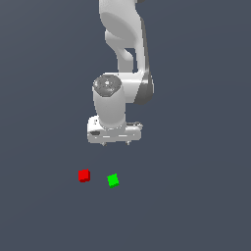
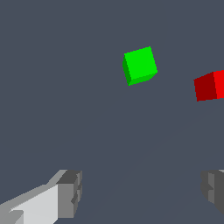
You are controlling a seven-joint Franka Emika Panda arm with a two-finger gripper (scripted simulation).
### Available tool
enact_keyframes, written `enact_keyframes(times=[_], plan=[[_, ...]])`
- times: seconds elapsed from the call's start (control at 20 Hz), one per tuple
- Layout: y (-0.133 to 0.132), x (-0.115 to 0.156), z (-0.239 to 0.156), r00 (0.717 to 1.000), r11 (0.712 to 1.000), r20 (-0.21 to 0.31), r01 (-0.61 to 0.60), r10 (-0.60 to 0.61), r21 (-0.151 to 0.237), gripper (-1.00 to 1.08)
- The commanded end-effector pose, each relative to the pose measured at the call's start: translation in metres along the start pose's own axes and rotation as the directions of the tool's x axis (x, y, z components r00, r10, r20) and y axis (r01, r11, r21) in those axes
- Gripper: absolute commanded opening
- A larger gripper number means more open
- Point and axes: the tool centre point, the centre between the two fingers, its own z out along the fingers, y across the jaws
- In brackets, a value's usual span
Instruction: Stack the red cube on top of the green cube.
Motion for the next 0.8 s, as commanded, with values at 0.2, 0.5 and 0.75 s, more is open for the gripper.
enact_keyframes(times=[0.2,0.5,0.75], plan=[[0.045,0.021,0.02,0.999,0.999,0.0,0.044,-0.044,-0.005,1.0],[0.085,0.043,0.038,0.996,0.996,0.0,0.085,-0.085,-0.009,1.0],[0.111,0.059,0.049,0.994,0.994,0.0,0.112,-0.112,-0.012,1.0]])
